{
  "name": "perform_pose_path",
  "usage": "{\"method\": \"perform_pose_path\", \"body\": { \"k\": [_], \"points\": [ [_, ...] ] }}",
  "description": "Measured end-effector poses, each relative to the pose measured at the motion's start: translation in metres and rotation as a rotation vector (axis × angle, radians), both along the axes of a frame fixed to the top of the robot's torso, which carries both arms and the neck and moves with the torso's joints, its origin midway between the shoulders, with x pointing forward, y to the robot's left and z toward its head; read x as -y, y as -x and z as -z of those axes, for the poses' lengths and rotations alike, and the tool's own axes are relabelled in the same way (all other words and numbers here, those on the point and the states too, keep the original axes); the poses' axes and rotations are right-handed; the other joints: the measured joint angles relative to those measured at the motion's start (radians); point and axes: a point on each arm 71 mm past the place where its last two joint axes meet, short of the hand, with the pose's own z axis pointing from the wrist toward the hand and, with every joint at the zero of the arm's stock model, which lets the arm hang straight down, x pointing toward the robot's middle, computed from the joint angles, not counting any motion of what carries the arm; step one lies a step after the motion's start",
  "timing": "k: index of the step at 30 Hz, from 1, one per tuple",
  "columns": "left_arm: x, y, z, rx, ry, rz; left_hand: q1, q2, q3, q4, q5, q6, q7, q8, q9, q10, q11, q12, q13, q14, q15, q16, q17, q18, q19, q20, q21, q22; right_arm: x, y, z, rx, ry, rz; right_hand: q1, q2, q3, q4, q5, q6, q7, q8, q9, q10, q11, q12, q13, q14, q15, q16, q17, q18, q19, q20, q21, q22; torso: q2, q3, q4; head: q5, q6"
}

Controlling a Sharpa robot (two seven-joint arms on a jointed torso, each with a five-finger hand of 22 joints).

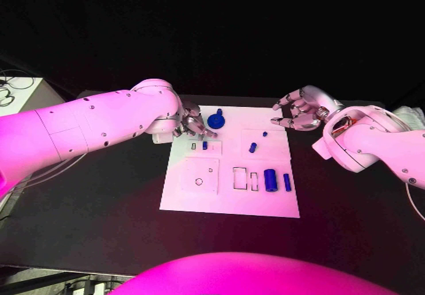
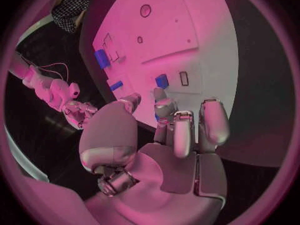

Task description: Assemble the parts on the task board

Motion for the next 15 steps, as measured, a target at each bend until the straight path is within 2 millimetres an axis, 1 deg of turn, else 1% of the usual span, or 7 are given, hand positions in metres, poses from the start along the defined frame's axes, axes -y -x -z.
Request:
{"method": "perform_pose_path", "body": {
  "k": [3,6,7,10,11,13,15],
  "points": [
    [-0.003,0.0,-0.005,-0.001,0.033,-0.016,0.02,0.01,-0.014,0.0,0.0,-0.036,0.015,-0.021,-0.002,-0.051,0.013,-0.039,-0.056,0.002,0.005,-0.021,0.0,0.0,-0.034,0.008,-0.029,-0.053,0.001,0.0,0.0,-0.001,0.001,0.002,0.0,0.0,0.0,0.0,0.0,0.0,0.0,0.0,0.0,0.0,0.0,0.0,0.0,0.0,0.0,0.0,0.0,0.0,0.0,0.0,0.0,0.0,0.0,0.0006,0.0004,0.0,0.0],
    [-0.007,-0.002,-0.01,0.0,0.057,-0.035,0.057,0.019,-0.022,0.0,0.004,-0.09,0.043,-0.061,-0.022,-0.164,0.038,-0.14,-0.2,0.001,0.028,-0.061,0.0,0.001,-0.081,0.026,-0.073,-0.13,0.001,-0.001,0.0,-0.001,0.001,0.002,0.0,0.0,0.0,0.0,0.0,0.0,0.0,0.0,0.0,0.0,0.0,0.0,0.0,0.0,0.0,0.0,0.0,0.0,0.0,0.0,0.0,0.0,0.0,0.0007,0.0005,0.002,0.001],
    [-0.009,-0.003,-0.012,0.001,0.065,-0.043,0.077,0.022,-0.022,0.0,0.009,-0.103,0.054,-0.075,-0.031,-0.196,0.047,-0.167,-0.239,0.002,0.035,-0.072,0.0,0.016,-0.095,0.033,-0.086,-0.152,0.001,-0.001,0.001,-0.001,0.001,0.003,0.0,0.0,0.0,0.0,0.0,0.0,0.0,0.0,0.0,0.0,0.0,0.0,0.0,0.0,0.0,0.0,0.0,0.0,0.0,0.0,0.0,0.001,0.0,0.0007,0.0006,0.002,0.002],
    [-0.017,-0.01,-0.018,0.012,0.085,-0.08,0.113,0.027,-0.028,0.0,0.009,-0.137,0.077,-0.11,-0.057,-0.244,0.068,-0.197,-0.27,0.001,0.054,-0.11,0.0,0.018,-0.136,0.05,-0.127,-0.22,0.002,-0.001,0.001,-0.001,0.002,0.004,0.0,0.0,0.0,0.0,0.0,0.0,0.0,0.0,0.0,0.0,0.0,0.0,0.0,0.0,0.0,0.0,0.0,0.0,0.0,0.0,0.0,0.001,0.0,0.0007,0.0007,0.002,0.006],
    [-0.021,-0.013,-0.02,0.017,0.088,-0.094,0.121,0.029,-0.028,-0.001,0.01,-0.144,0.083,-0.118,-0.064,-0.251,0.074,-0.201,-0.276,0.002,0.056,-0.119,0.0,0.032,-0.145,0.057,-0.137,-0.236,0.002,-0.002,0.001,-0.001,0.002,0.005,0.0,0.0,0.0,0.0,0.0,0.0,0.0,0.0,0.0,0.0,0.0,0.0,0.0,0.0,0.0,0.0,0.0,0.0,0.0,0.0,0.0,0.001,0.0,0.0007,0.0008,0.002,0.009],
    [-0.029,-0.019,-0.023,0.031,0.092,-0.125,0.139,0.026,-0.032,-0.001,0.016,-0.151,0.091,-0.128,-0.075,-0.264,0.082,-0.208,-0.282,0.0,0.062,-0.135,0.0,0.032,-0.166,0.062,-0.158,-0.269,0.002,-0.002,0.001,0.0,0.001,0.005,0.0,0.0,0.0,0.0,0.0,0.0,0.0,0.0,0.0,0.0,0.0,0.0,0.0,0.0,0.0,0.0,0.0,0.0,0.0,0.0,0.0,0.001,0.001,0.0007,0.0007,0.002,0.016],
    [-0.036,-0.026,-0.025,0.046,0.094,-0.154,0.154,0.02,-0.042,0.0,0.016,-0.177,0.099,-0.152,-0.096,-0.273,0.087,-0.208,-0.288,0.0,0.069,-0.136,0.0,0.032,-0.172,0.067,-0.166,-0.28,0.002,-0.002,0.001,0.0,0.0,0.005,0.0,0.0,0.0,0.0,0.0,0.0,0.0,0.0,0.0,0.0,0.0,0.0,0.0,0.0,0.0,0.0,0.0,0.0,0.0,0.0,0.0,0.001,0.002,0.0006,0.0004,0.003,0.023]
  ]
}}
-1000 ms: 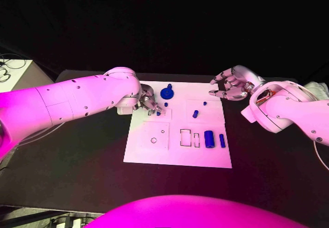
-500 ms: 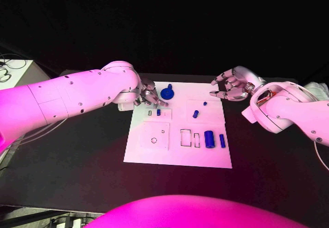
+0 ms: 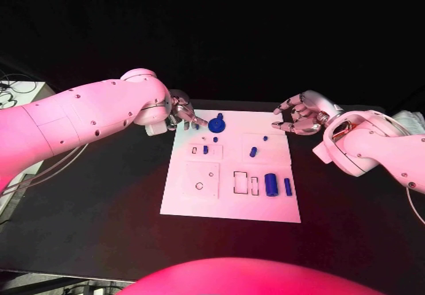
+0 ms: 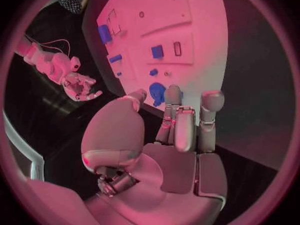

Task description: Assemble the parts on the task board

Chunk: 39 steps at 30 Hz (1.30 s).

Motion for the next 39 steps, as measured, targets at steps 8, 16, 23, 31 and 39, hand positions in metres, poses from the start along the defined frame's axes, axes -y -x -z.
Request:
{"method": "perform_pose_path", "body": {
  "k": [8,16,23,31,39],
  "points": [
    [-0.01,-0.021,-0.008,0.059,0.012,-0.066,0.027,0.006,-0.008,0.0,0.0,-0.024,0.006,-0.044,-0.049,-0.004,0.004,0.0,-0.008,0.002,0.005,0.001,0.0,0.0,0.006,0.006,0.0,0.005,0.001,-0.001,0.0,0.001,-0.005,0.001,0.0,0.0,0.0,0.0,0.0,0.0,0.0,0.0,0.0,0.0,0.0,0.0,0.0,0.0,0.0,0.0,0.0,0.0,0.0,0.0,-0.005,0.0,0.003,-0.0017,-0.0012,0.006,0.022],
    [-0.01,-0.038,-0.012,0.102,0.002,-0.102,0.039,-0.001,-0.016,0.0,0.0,-0.028,0.003,-0.06,-0.077,0.0,0.008,0.006,-0.012,0.002,0.005,0.016,0.0,0.0,0.016,0.008,0.009,0.031,0.001,0.0,0.0,0.002,-0.007,0.001,0.0,0.0,0.0,0.0,0.0,0.0,0.0,0.0,-0.001,0.0,0.0,0.0,0.0,0.0,0.0,0.0,0.0,0.0,0.0,0.0,-0.005,0.0,0.008,-0.0048,-0.0006,0.009,0.031],
    [-0.014,-0.047,-0.011,0.108,-0.018,-0.13,0.044,0.004,-0.016,0.0,0.0,-0.024,0.006,-0.06,-0.083,0.0,0.008,0.006,-0.012,0.002,0.005,0.02,0.0,0.0,0.021,0.008,0.012,0.038,0.001,0.0,0.0,0.001,-0.009,0.0,0.0,0.0,0.0,0.0,0.0,0.0,0.0,0.0,-0.001,0.0,0.0,0.0,0.0,0.0,0.0,0.0,0.0,0.0,0.0,0.0,-0.005,0.0,0.016,-0.0084,-0.0013,0.009,0.035],
    [-0.012,-0.051,-0.007,0.091,-0.037,-0.128,0.044,0.004,-0.022,0.0,0.0,-0.017,0.008,-0.06,-0.088,0.001,0.008,0.01,-0.013,0.002,0.005,0.028,0.0,0.0,0.026,0.011,0.018,0.051,0.0,0.001,-0.001,0.001,-0.011,-0.003,0.0,0.0,0.003,0.003,0.0,0.0,0.0,0.0,-0.001,0.0,0.0,0.0,0.0,0.0,0.0,-0.004,0.0,0.0,0.0,0.0,-0.008,0.0,0.024,-0.0114,-0.0032,0.011,0.037],
    [-0.009,-0.052,-0.003,0.058,-0.053,-0.111,0.044,0.004,-0.037,0.001,0.0,0.004,0.005,-0.06,-0.099,0.001,0.008,0.015,-0.013,0.002,0.005,0.036,0.0,0.0,0.033,0.011,0.028,0.064,-0.001,0.001,-0.001,0.001,-0.012,-0.004,0.0,0.0,0.003,0.003,0.0,0.0,0.0,0.0,-0.001,-0.002,0.0,-0.004,0.0,0.0,0.0,-0.004,0.0,0.0,0.0,0.0,-0.013,-0.001,0.025,-0.0126,-0.0037,0.012,0.036]
  ]
}}
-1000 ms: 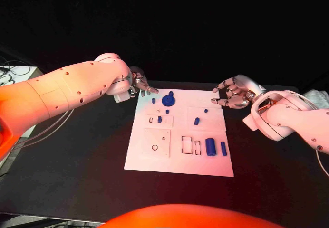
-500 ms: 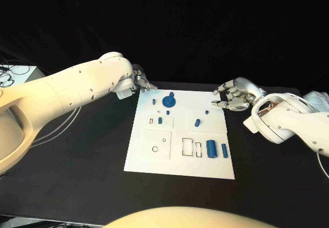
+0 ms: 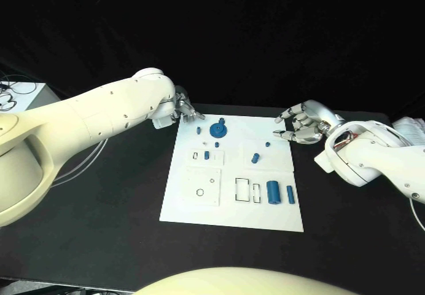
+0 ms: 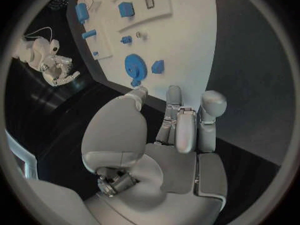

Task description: Assemble the parts on the task board

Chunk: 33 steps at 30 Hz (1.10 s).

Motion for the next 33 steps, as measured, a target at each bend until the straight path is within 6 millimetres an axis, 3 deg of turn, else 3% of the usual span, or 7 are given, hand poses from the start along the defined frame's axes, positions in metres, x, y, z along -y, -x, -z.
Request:
{"method": "perform_pose_path", "body": {
  "k": [8,10,13,14,33],
  "points": [
    [0.002,0.001,0.004,-0.037,-0.01,0.018,-0.004,0.004,-0.005,-0.001,0.0,0.008,0.001,0.0,-0.004,0.0,0.0,0.004,-0.001,0.0,0.0,0.0,0.0,0.0,0.0,0.0,0.006,0.004,0.0,0.0,-0.001,0.013,-0.008,0.003,-0.004,-0.004,0.003,0.003,0.006,0.0,0.0,0.0,-0.001,-0.029,0.0,-0.032,0.0,0.0,0.0,-0.027,0.0,0.0,0.0,0.0,-0.044,0.0,-0.001,0.0,0.0,-0.001,-0.001],
    [0.002,0.002,0.005,-0.047,-0.011,0.024,-0.004,0.004,-0.006,0.0,0.0,0.01,-0.001,0.0,-0.005,0.001,-0.001,0.004,-0.001,0.0,0.0,0.0,0.0,0.0,0.003,-0.001,0.006,0.006,0.0,0.0,-0.002,0.02,-0.013,0.005,-0.004,-0.004,0.007,0.007,0.006,0.0,0.0,0.0,-0.002,-0.046,-0.001,-0.052,0.0,0.0,0.0,-0.045,0.0,0.016,0.0,0.0,-0.077,0.0,-0.001,0.0,0.0001,-0.001,-0.002],
    [0.003,0.002,0.006,-0.061,-0.012,0.03,-0.004,0.004,-0.006,0.0,0.0,0.02,-0.003,0.006,-0.009,0.004,-0.004,0.008,-0.001,0.0,0.0,0.006,0.0,0.0,0.007,0.0,0.006,0.009,0.0,0.0,-0.003,0.033,-0.023,0.009,-0.004,-0.004,0.01,0.01,0.006,0.0,0.0,0.0,-0.003,-0.073,-0.002,-0.089,-0.018,0.0,0.0,-0.076,0.0,0.019,-0.021,0.001,-0.136,-0.001,-0.001,0.0,0.0004,-0.001,-0.002],
    [0.003,0.003,0.006,-0.065,-0.012,0.033,-0.004,0.004,-0.006,0.0,0.0,0.021,-0.004,0.006,-0.01,0.004,-0.004,0.008,-0.001,0.0,0.0,0.006,0.0,0.0,0.007,0.0,0.006,0.01,0.0,-0.001,-0.003,0.037,-0.027,0.01,-0.001,-0.007,0.012,0.012,0.006,0.0,0.0,0.0,-0.003,-0.082,-0.001,-0.101,-0.029,0.0,0.0,-0.087,0.0,0.032,-0.029,0.0,-0.156,-0.006,-0.001,0.0,0.0005,-0.001,-0.002],
    [0.006,0.007,0.011,-0.127,-0.019,0.065,0.015,0.023,-0.005,0.0,0.0,0.053,-0.008,0.006,-0.023,0.007,-0.008,0.012,-0.004,0.0,0.0,0.013,0.0,0.0,0.011,-0.004,0.014,0.024,0.0,-0.001,-0.006,0.075,-0.058,0.019,0.001,-0.009,0.012,0.012,0.006,-0.001,0.0,0.0,-0.003,-0.088,-0.004,-0.115,-0.047,0.0,0.0,-0.099,0.001,0.032,-0.032,0.0,-0.182,-0.022,0.0,0.0001,0.0002,-0.001,-0.005]
  ]
}}
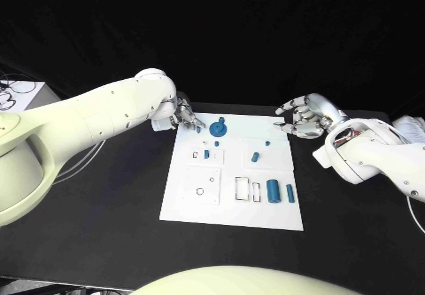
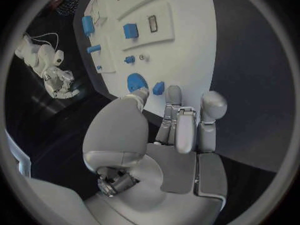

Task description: Assemble the parts on the task board

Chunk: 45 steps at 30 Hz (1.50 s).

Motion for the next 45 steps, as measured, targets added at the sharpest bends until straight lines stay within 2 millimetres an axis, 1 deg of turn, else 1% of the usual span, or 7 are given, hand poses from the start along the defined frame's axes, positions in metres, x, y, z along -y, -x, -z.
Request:
{"method": "perform_pose_path", "body": {
  "k": [16,23,31,33,36,41,45],
  "points": [
    [0.0,0.0,0.0,0.0,0.018,-0.01,0.11,0.042,0.095,-0.008,0.0,0.021,-0.014,0.022,-0.01,0.007,-0.007,0.0,-0.014,-0.002,-0.002,0.008,0.0,0.0,0.007,-0.007,0.015,0.019,0.0,0.0,0.0,0.0,0.0,0.001,0.0,0.0,0.0,0.0,0.0,0.0,0.0,0.0,-0.001,0.0,0.0,-0.005,-0.002,0.0,0.0,-0.004,0.0,0.0,0.0,0.0,0.0,-0.002,0.0,-0.0006,-0.0001,-0.001,-0.003],
    [0.002,0.0,0.0,0.0,0.045,-0.019,0.182,0.009,0.275,-0.031,-0.006,0.013,-0.028,0.079,0.029,0.014,-0.021,0.0,-0.028,0.0,-0.015,0.009,0.0,0.0,0.012,-0.013,0.021,0.031,0.0,-0.001,0.0,-0.003,0.001,0.003,0.0,0.0,0.0,0.0,0.0,0.0,0.0,0.0,-0.001,0.0,0.0,-0.005,-0.001,0.0,0.0,-0.004,0.0,0.0,0.0,0.0,0.0,-0.002,0.0,-0.0006,-0.0002,-0.001,-0.004],
    [0.003,0.001,0.0,-0.012,0.074,-0.019,0.187,-0.027,0.33,0.017,-0.002,-0.012,-0.021,0.123,0.069,0.014,-0.021,0.0,-0.039,0.0,-0.015,0.017,0.0,0.0,0.012,-0.013,0.027,0.044,0.0,-0.001,0.001,-0.006,0.003,0.002,0.0,0.0,0.0,0.0,0.0,0.0,0.0,0.0,-0.001,0.0,0.0,-0.005,-0.001,0.0,0.0,-0.004,0.0,0.0,0.0,0.0,-0.002,-0.002,0.0,-0.0003,0.0003,-0.002,-0.007],
    [0.003,0.001,0.0,-0.015,0.079,-0.021,0.175,-0.039,0.393,-0.036,-0.002,-0.015,-0.021,0.125,0.081,0.014,-0.021,0.0,-0.039,0.0,-0.015,0.017,0.0,0.0,0.012,-0.013,0.031,0.046,0.0,-0.001,0.001,-0.006,0.003,0.002,0.0,0.0,0.0,0.0,0.0,0.0,0.0,0.0,-0.001,0.0,0.0,-0.005,-0.001,0.0,0.0,-0.004,0.0,0.0,0.0,0.0,-0.005,-0.004,-0.001,-0.0001,0.0005,-0.002,-0.007],
    [0.0,0.001,0.0,-0.017,0.083,-0.025,0.168,-0.046,0.399,-0.029,-0.002,-0.017,-0.019,0.135,0.081,0.02,-0.019,-0.001,-0.041,0.0,-0.015,0.017,0.0,0.0,0.012,-0.013,0.031,0.048,0.0,-0.001,0.001,-0.008,0.004,0.001,0.0,0.0,0.0,0.0,0.0,0.0,0.0,0.0,-0.001,0.0,0.0,-0.005,-0.001,0.0,0.0,-0.004,0.0,0.0,0.0,0.0,-0.005,-0.004,-0.001,-0.0001,0.0008,-0.001,-0.007],
    [-0.005,0.003,0.0,-0.015,0.094,-0.03,0.114,-0.078,0.433,-0.034,0.054,-0.012,-0.019,0.151,0.103,0.032,-0.022,-0.004,-0.043,0.0,-0.015,0.026,0.0,0.0,0.015,-0.015,0.042,0.061,0.0,-0.001,0.001,-0.008,0.004,0.002,0.0,0.0,0.003,0.003,0.0,0.0,0.0,0.0,-0.001,0.0,0.0,-0.005,-0.001,0.0,0.0,-0.004,0.0,0.0,0.0,0.0,-0.005,-0.004,-0.001,-0.0001,0.0009,0.001,-0.007],
    [-0.007,0.009,-0.001,-0.008,0.111,-0.023,0.064,-0.112,0.469,-0.069,0.187,0.027,-0.029,0.16,0.114,0.075,-0.032,0.023,-0.017,0.0,-0.025,0.05,0.0,0.0,0.044,-0.03,0.071,0.103,0.002,-0.001,0.001,-0.009,0.005,0.004,0.0,0.0,0.003,0.003,0.0,0.0,0.0,0.0,-0.001,0.0,0.0,-0.005,-0.002,0.0,0.0,-0.008,0.0,0.0,0.0,0.0,-0.005,-0.004,-0.002,0.0004,0.0014,0.002,-0.005]
  ]
}}
